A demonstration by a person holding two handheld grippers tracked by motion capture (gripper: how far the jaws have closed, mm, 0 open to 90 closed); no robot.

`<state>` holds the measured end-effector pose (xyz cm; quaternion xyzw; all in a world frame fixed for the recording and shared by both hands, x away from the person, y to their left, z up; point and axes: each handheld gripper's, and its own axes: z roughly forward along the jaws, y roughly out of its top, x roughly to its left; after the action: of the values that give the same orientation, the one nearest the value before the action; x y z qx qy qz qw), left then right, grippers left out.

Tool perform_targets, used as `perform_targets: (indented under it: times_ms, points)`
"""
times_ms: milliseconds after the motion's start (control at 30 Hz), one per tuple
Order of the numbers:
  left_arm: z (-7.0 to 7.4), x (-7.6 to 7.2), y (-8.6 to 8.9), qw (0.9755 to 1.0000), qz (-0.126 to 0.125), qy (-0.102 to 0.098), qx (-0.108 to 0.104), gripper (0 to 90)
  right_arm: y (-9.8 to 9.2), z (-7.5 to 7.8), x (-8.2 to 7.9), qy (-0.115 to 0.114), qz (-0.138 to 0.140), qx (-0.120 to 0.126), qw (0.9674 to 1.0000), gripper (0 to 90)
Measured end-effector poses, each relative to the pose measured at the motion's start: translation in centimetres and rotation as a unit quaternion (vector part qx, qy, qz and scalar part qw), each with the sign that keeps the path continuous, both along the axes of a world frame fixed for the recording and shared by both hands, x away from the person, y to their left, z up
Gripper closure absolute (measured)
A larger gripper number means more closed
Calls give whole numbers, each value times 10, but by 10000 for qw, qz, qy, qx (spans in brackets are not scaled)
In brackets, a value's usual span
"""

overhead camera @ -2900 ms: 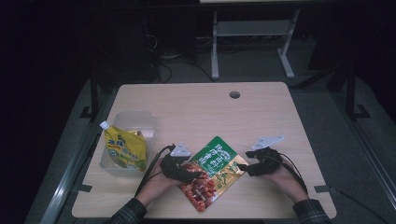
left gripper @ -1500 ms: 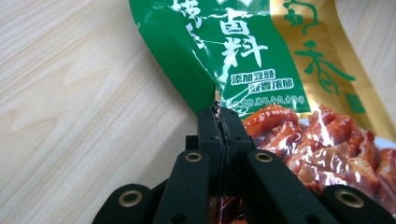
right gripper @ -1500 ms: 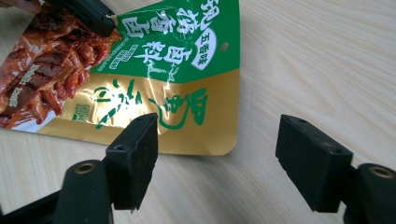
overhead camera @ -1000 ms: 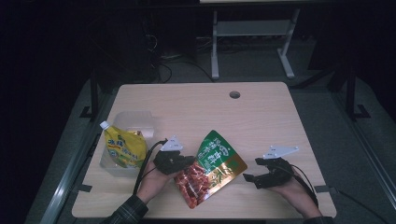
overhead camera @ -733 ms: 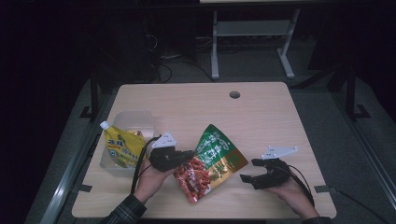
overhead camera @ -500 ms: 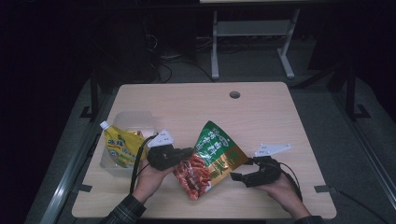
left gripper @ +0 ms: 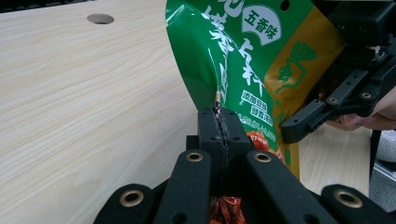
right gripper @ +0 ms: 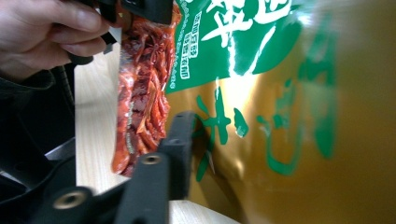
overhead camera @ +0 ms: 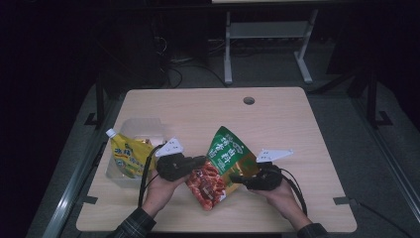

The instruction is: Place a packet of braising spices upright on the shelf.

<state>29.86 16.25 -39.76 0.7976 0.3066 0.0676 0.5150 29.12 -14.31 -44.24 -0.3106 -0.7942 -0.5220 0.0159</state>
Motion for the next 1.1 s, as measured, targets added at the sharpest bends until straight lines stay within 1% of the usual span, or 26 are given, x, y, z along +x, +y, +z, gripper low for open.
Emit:
perform_targets:
  times_ms: [33,67,133,233,267,300,367,433,467,500,533,567,600,633,667,700,733,800,867,933,1000,1067,1100]
  points:
    - [0,0,0,10000,-15,24,-25,896,-1,0,1,-6,38,38,10000,719]
    - [-1,0,0,10000,-10,1,-18,896,-1,0,1,17,66,65,10000,759]
    - [-1,0,-1,10000,-40,-17,34,895,-2,1,1,19,90,38,10000,816]
    - [-3,0,-2,10000,-64,8,55,892,-3,2,1,33,103,36,9999,873]
    - [-3,-1,-3,10000,-52,-11,47,890,-4,3,2,12,122,18,9999,882]
    - [-4,-1,-3,9999,-49,-35,93,884,-5,4,2,26,119,36,9999,886]
    - [-4,-1,-3,9999,-40,-25,118,872,-9,5,4,60,137,120,9998,890]
    - [-3,0,-2,9999,28,-27,115,826,-12,8,4,58,191,126,9997,892]
    - [-3,0,-1,9999,83,-51,132,801,-12,10,4,9,224,111,9997,893]
    - [-2,0,1,9996,192,-126,162,766,-13,12,4,-17,246,95,9996,893]
    - [-2,0,3,9996,194,-131,129,699,-14,15,4,-37,311,82,9995,894]
    - [-1,0,4,9995,249,-154,146,699,-14,15,4,-37,311,82,9995,894]
    - [-1,0,5,9992,305,-193,172,647,-14,17,3,-83,318,69,9994,894]
    - [-1,-1,5,9994,273,-182,136,597,-15,20,3,-117,318,28,9994,894]
    - [-1,-3,4,9994,268,-195,132,568,-16,22,4,-164,327,7,9993,894]
    - [-1,-6,2,9994,218,-201,170,535,-17,24,4,-186,325,14,9993,894]
    - [-1,-8,0,9996,115,-192,184,514,-17,26,5,-185,329,32,9993,895]
    - [-3,-13,-4,9993,-41,-185,323,479,-18,30,5,-212,345,11,9992,894]
    - [-5,-17,-8,9988,-179,-130,437,436,-18,33,6,-190,358,-11,9992,894]
    - [-8,-21,-10,9980,-300,-24,548,383,-18,36,7,-212,378,18,9991,894]
    - [-10,-25,-9,9971,-350,11,675,335,-18,40,9,-254,382,66,9989,895]
    - [-12,-28,-7,9963,-408,86,747,304,-17,44,11,-289,392,97,9988,895]
    - [-13,-30,-6,9961,-412,75,772,292,-16,46,12,-293,380,91,9988,895]
